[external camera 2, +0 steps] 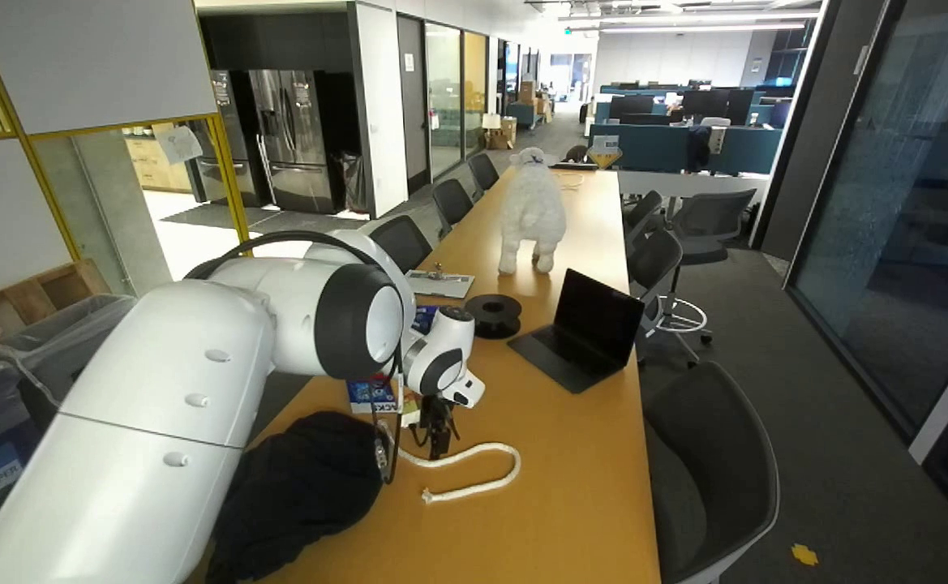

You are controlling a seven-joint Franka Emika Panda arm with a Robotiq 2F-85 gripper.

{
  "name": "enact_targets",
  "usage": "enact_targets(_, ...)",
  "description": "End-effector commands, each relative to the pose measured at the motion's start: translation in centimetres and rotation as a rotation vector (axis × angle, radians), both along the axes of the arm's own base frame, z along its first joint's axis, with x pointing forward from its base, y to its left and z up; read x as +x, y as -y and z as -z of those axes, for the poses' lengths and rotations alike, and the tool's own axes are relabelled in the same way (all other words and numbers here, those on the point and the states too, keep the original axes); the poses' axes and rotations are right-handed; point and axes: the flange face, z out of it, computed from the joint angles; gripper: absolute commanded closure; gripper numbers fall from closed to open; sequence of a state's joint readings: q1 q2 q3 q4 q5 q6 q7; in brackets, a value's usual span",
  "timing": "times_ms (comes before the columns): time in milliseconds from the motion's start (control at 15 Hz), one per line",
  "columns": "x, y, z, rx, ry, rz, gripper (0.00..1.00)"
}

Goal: Put the ropes in the box

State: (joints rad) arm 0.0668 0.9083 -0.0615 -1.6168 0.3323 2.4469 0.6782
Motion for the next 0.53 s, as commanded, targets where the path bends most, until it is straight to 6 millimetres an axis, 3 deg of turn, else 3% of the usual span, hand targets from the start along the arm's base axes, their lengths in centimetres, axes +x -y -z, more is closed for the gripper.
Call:
enact_targets(0, 1.2, -0.4, 2.2, -0.055, -0.003, 0.042, 0.0)
enact_targets(467, 1.2, 0.7, 4.8, -0.094, -0.03, 0.052, 0.0)
